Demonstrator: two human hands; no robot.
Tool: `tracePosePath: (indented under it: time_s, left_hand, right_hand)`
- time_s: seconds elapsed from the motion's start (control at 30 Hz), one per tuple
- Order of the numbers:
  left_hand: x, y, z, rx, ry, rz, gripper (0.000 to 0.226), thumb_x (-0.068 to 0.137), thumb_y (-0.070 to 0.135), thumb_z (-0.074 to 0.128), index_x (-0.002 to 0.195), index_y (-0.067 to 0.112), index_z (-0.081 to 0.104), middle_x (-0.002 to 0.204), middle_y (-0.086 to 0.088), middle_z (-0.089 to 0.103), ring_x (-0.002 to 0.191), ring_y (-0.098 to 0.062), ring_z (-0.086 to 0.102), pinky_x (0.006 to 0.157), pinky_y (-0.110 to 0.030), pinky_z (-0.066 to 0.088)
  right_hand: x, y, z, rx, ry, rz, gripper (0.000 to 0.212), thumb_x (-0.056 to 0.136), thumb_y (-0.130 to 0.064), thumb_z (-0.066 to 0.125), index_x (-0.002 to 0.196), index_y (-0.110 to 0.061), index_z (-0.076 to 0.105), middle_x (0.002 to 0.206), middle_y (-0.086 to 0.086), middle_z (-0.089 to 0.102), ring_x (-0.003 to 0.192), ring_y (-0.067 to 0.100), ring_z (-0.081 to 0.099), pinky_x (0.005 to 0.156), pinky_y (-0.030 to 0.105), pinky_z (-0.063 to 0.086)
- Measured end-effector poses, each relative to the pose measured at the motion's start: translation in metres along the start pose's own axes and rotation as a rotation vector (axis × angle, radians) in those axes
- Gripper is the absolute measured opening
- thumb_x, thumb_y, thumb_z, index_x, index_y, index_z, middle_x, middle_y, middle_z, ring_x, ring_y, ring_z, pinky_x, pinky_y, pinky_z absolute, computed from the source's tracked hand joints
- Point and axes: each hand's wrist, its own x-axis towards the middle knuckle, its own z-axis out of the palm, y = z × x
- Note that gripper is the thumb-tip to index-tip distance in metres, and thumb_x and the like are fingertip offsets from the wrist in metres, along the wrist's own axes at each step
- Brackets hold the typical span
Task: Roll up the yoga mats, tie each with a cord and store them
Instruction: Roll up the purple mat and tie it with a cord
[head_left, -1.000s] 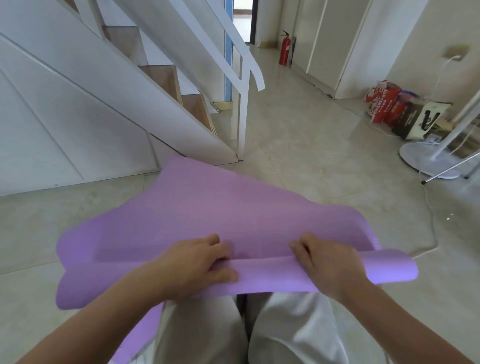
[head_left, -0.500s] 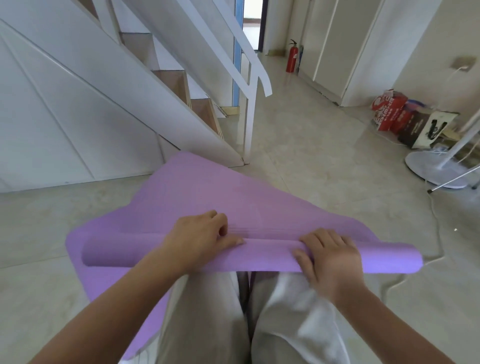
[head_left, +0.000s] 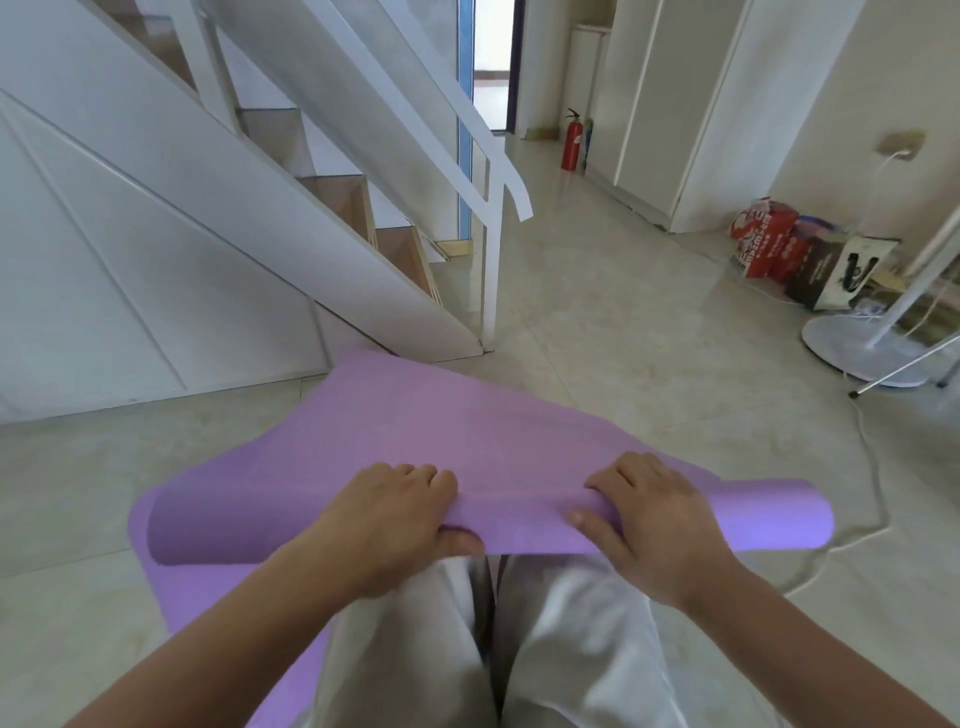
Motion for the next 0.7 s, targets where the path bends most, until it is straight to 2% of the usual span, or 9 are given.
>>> tracePosePath:
  time_s: [0.1,0.2,0.27,0.3,0.37,0.43,0.57,0.63,0.7]
  left_hand:
    - [-0.014,0.005,-0.011,-0.161,-0.319,-0.026,0.073,0.072,0.086,0.012,0.094,0.024,0.043,0.105,0.001,0.063,0.098,-0.026,0.059,0.074,-0.035,0.033]
    - [-0.02,0.006,-0.01,-0.345,-0.555,-0.064,0.071,0.081,0.084,0.025,0.102,0.021,0.052,0.108,-0.004,0.065,0.097,-0.025,0.056,0.079,-0.033,0.036]
    - [-0.024,0.009,-0.007,-0.328,-0.443,-0.111,0.087,0.073,0.093,0.014,0.108,0.025,0.057,0.108,0.0,0.066,0.097,-0.024,0.06,0.082,-0.036,0.042]
    - [-0.027,0.012,-0.003,-0.259,-0.269,-0.135,0.086,0.075,0.091,0.015,0.108,0.026,0.06,0.105,0.002,0.067,0.094,-0.025,0.062,0.081,-0.038,0.046]
    - [-0.036,0.024,0.003,-0.094,0.033,-0.08,0.062,0.083,0.073,0.037,0.095,0.021,0.067,0.091,-0.002,0.065,0.079,-0.03,0.062,0.066,-0.041,0.049]
    - [-0.047,0.041,0.014,0.009,0.156,-0.027,0.053,0.08,0.066,0.049,0.089,0.017,0.067,0.089,-0.005,0.062,0.072,-0.03,0.057,0.058,-0.043,0.047]
    - [-0.05,0.038,0.032,0.061,0.077,-0.022,0.067,0.077,0.074,0.048,0.098,0.012,0.065,0.095,-0.008,0.062,0.073,-0.03,0.056,0.06,-0.04,0.045]
    - [-0.038,0.025,0.022,-0.003,-0.017,-0.003,0.066,0.079,0.075,0.043,0.101,0.016,0.063,0.095,-0.003,0.061,0.077,-0.027,0.058,0.062,-0.038,0.046]
    - [-0.021,0.009,0.004,-0.185,-0.149,-0.051,0.061,0.083,0.076,0.043,0.112,0.023,0.054,0.107,0.004,0.058,0.094,-0.021,0.058,0.076,-0.037,0.045]
  right_hand:
    - [-0.006,-0.016,-0.021,-0.008,-0.125,0.05,0.056,0.095,-0.069,0.021,0.09,-0.026,0.056,0.074,-0.007,0.057,0.074,0.022,0.063,0.061,0.031,0.046]
    - [-0.013,-0.026,-0.023,0.045,-0.337,0.178,0.042,0.094,-0.069,0.027,0.087,-0.029,0.039,0.071,-0.006,0.051,0.088,0.019,0.063,0.069,0.032,0.038]
    - [-0.009,-0.029,-0.021,0.048,-0.412,0.267,0.043,0.095,-0.067,0.028,0.078,-0.028,0.034,0.069,-0.005,0.045,0.094,0.022,0.062,0.07,0.033,0.034]
    - [-0.005,-0.028,-0.018,0.026,-0.416,0.292,0.044,0.096,-0.066,0.029,0.077,-0.027,0.036,0.073,-0.006,0.044,0.098,0.022,0.061,0.071,0.033,0.035]
    - [0.002,-0.027,-0.01,-0.029,-0.374,0.291,0.044,0.097,-0.065,0.029,0.084,-0.027,0.05,0.09,-0.003,0.047,0.108,0.021,0.055,0.078,0.034,0.041]
    - [0.011,-0.028,-0.009,-0.066,-0.393,0.33,0.051,0.098,-0.063,0.027,0.09,-0.025,0.059,0.103,-0.001,0.055,0.11,0.021,0.055,0.08,0.034,0.042]
    - [0.02,-0.031,-0.009,-0.175,-0.258,0.347,0.052,0.1,-0.059,0.03,0.088,-0.021,0.062,0.093,0.001,0.066,0.093,0.024,0.063,0.065,0.033,0.04]
    - [0.016,-0.03,-0.009,-0.157,-0.058,0.216,0.054,0.099,-0.053,0.036,0.069,-0.015,0.06,0.067,0.005,0.061,0.068,0.029,0.062,0.051,0.032,0.042]
    - [-0.001,-0.027,0.0,-0.091,0.084,0.05,0.061,0.1,-0.056,0.031,0.069,-0.014,0.061,0.068,0.005,0.058,0.065,0.031,0.057,0.052,0.035,0.045]
